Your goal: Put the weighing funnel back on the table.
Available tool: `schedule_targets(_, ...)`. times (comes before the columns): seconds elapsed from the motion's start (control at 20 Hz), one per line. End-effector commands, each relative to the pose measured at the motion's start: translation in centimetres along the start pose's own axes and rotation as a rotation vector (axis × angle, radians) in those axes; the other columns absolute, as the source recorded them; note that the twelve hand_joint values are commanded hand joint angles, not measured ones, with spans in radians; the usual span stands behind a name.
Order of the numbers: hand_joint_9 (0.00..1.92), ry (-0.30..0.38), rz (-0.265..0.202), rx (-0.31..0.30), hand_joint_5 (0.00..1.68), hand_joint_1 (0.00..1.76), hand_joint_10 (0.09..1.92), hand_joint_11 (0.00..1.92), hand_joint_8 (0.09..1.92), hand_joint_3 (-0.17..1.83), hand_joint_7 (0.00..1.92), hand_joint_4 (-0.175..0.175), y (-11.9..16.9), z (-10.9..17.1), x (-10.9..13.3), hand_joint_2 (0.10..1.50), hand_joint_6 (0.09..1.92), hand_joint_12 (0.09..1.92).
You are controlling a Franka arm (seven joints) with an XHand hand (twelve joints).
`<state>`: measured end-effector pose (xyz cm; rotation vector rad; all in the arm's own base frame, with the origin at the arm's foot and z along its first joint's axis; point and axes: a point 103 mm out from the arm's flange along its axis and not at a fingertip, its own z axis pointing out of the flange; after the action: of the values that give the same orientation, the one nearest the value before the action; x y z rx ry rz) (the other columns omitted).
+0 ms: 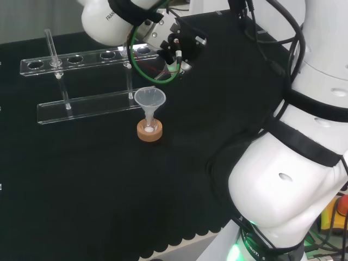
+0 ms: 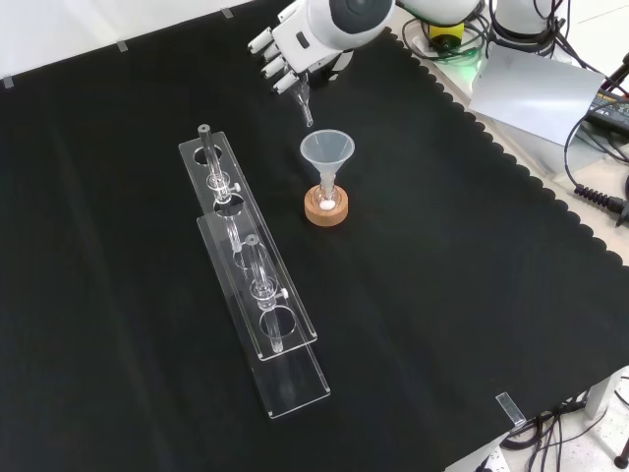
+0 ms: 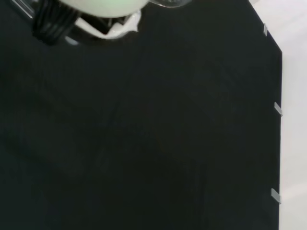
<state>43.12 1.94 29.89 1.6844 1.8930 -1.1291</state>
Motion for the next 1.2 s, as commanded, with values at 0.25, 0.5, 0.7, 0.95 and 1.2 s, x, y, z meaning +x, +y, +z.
schedule_targets(0.25,1.08,0.136,0.019,0.017,1.12,1.08,0.39,0.69,0.66,0.75,0.84,0.175,0.3,3.0,-1.9,0.68,0.97,1.17)
schedule_targets(0.5,1.09,0.219,0.038,0.038,1.12,1.08,0.39,0.69,0.66,0.75,0.84,0.175,0.9,5.2,-2.9,0.68,0.97,1.17)
schedule_targets(0.7,1.09,0.250,0.047,0.047,1.12,1.08,0.39,0.69,0.66,0.75,0.84,0.175,1.5,6.8,-3.6,0.68,0.97,1.17)
schedule_targets(0.95,1.08,0.272,0.059,0.044,1.12,1.08,0.39,0.70,0.66,0.75,0.84,0.175,2.1,7.8,-4.5,0.68,0.98,1.17)
schedule_targets(1.2,1.08,0.306,0.057,0.034,1.12,1.08,0.39,0.70,0.66,0.75,0.84,0.175,2.6,8.1,-4.8,0.68,0.98,1.16)
